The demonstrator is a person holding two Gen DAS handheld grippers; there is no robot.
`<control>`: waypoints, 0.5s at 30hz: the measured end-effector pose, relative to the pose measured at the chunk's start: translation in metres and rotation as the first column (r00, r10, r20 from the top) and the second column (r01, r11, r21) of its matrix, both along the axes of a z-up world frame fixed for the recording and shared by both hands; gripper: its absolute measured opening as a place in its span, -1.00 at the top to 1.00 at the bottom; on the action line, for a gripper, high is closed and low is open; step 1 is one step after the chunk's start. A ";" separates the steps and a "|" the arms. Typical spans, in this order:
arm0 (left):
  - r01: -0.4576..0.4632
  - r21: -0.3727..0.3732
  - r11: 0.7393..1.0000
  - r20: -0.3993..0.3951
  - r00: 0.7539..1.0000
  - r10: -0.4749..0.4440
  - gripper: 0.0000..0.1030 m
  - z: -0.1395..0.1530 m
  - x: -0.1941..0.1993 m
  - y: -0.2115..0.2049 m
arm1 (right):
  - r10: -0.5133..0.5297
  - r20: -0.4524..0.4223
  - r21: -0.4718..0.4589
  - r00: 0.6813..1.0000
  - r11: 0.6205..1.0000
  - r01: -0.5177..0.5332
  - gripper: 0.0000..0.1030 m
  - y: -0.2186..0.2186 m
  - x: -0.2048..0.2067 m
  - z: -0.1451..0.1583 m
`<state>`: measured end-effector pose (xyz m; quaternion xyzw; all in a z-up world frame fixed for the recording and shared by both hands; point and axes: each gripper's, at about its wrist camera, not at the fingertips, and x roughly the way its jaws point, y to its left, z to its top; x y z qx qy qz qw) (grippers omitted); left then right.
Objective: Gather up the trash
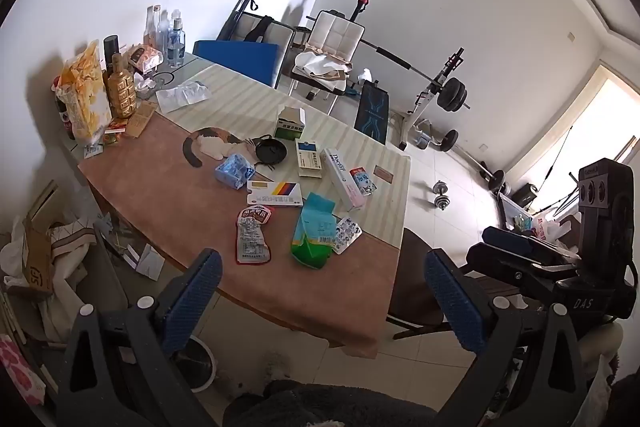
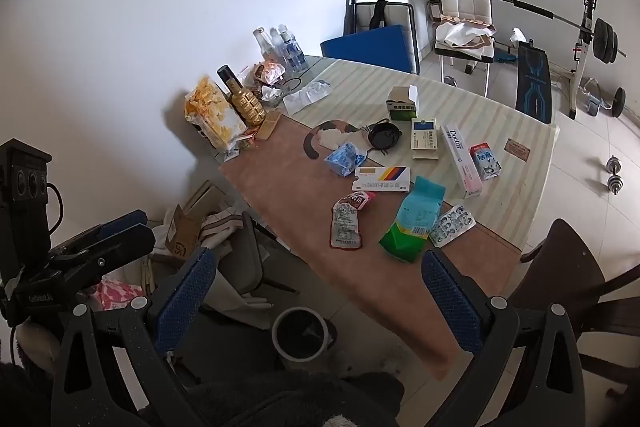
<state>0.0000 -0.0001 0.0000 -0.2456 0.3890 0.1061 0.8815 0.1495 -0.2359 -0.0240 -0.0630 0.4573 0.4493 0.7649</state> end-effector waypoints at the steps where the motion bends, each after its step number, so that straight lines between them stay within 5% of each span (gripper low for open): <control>1: 0.002 0.000 1.000 0.000 1.000 -0.002 -1.00 0.000 0.000 0.000 | 0.000 0.003 -0.002 1.000 1.000 0.000 -1.00 0.000 0.000 0.000; 15: 0.003 -0.009 1.000 0.005 1.000 -0.003 -1.00 -0.001 0.001 0.000 | 0.001 0.009 -0.009 1.000 1.000 -0.001 -1.00 0.000 -0.011 -0.001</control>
